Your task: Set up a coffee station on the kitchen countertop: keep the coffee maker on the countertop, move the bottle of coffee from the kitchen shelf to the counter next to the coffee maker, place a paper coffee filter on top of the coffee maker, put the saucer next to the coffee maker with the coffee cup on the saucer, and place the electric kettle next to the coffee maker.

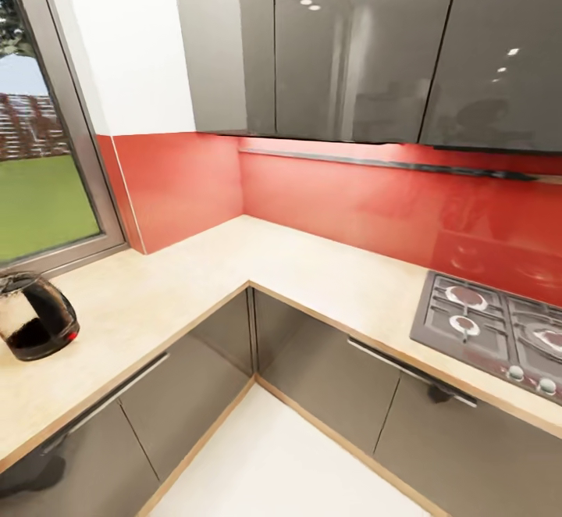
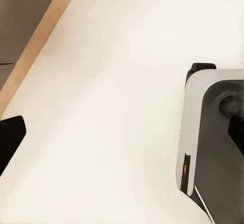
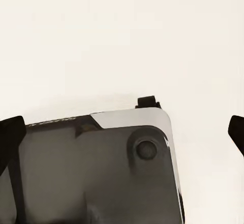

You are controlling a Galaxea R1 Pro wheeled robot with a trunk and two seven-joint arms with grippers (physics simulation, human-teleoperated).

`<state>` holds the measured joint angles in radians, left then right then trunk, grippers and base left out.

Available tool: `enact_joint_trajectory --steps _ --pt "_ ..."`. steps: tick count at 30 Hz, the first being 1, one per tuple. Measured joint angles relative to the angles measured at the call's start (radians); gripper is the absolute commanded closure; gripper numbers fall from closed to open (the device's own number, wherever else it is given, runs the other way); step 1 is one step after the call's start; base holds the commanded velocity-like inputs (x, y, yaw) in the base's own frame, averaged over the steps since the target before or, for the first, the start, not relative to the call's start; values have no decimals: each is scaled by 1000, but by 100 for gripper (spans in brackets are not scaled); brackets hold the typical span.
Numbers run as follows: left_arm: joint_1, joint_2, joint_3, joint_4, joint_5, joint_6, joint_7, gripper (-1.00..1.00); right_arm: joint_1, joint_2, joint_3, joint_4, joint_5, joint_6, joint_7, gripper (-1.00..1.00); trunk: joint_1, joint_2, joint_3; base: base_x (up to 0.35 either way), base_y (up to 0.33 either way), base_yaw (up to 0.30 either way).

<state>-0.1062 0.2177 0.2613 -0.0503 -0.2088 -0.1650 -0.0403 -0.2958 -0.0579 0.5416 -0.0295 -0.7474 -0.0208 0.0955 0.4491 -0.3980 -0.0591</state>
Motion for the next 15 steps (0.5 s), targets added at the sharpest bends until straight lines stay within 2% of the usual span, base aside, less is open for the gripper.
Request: enact_joint_trajectory --steps 4,15 --pt "0 0 0 0 1 -1 1 -100 0 0 0 0 0 0 0 -100 0 0 0 89 -31 279" --pt "0 0 2 0 3 -3 1 -100 0 1 0 0 0 0 0 -100 0 0 0 8 -3 279"
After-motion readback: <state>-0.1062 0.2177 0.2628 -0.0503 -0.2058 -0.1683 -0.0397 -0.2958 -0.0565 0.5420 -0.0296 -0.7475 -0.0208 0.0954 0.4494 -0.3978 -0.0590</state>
